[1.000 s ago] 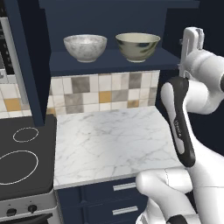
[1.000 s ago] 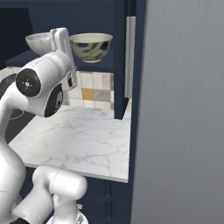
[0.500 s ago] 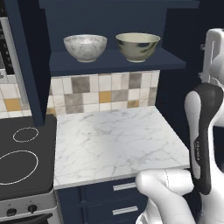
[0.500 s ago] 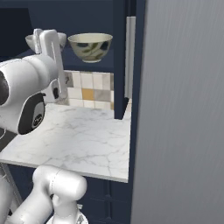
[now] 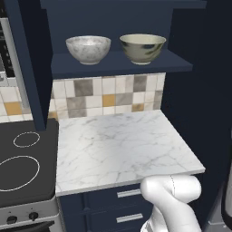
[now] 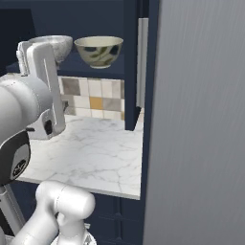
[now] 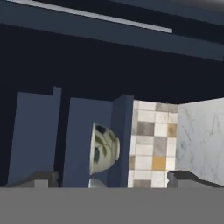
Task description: Open the cabinet. Pick the bowls from the counter and place them in the cabinet. Then close the cabinet.
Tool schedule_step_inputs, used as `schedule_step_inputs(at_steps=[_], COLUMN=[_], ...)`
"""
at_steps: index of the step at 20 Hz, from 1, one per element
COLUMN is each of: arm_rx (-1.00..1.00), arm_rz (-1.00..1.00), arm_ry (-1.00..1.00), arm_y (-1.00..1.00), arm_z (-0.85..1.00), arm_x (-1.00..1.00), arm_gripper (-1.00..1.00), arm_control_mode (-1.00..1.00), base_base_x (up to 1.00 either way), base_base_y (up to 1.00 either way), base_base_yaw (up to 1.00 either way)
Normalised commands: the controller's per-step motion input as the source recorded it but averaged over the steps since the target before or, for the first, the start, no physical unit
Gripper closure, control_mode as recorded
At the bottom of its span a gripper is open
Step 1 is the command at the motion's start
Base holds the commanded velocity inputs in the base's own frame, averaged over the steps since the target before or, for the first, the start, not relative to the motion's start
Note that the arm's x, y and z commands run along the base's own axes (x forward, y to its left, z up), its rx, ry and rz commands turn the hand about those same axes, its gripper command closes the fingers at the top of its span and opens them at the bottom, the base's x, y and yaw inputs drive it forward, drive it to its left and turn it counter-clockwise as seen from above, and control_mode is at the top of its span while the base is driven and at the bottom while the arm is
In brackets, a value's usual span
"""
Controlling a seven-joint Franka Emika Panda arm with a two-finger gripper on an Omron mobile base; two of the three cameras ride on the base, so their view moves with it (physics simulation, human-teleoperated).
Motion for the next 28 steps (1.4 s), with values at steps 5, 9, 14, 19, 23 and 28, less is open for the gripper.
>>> schedule_step_inputs(at_steps=[5, 9, 14, 19, 23, 28], arm_rx=[0.00, 0.00, 0.00, -0.06, 0.00, 0.01], arm_rz=[0.00, -0.03, -0.06, -0.01, -0.02, -0.05], arm_ry=[-0.01, 0.00, 0.02, -0.04, -0.11, -0.13], arm_y=[-0.34, -0.51, -0.42, -0.13, -0.06, -0.08], arm_z=[0.00, -0.02, -0.16, -0.52, -0.50, -0.22], arm_x=[-0.44, -0.32, -0.14, -0.01, -0.06, -0.01], arm_gripper=[-1.00, -1.00, -1.00, -1.00, -1.00, -1.00], arm_control_mode=[-1.00, -1.00, -1.00, -1.00, -1.00, -1.00], base_base_x=[0.00, 0.00, 0.00, 0.00, 0.00, 0.00], base_base_y=[0.00, 0.00, 0.00, 0.00, 0.00, 0.00], base_base_yaw=[0.00, 0.00, 0.00, 0.00, 0.00, 0.00])
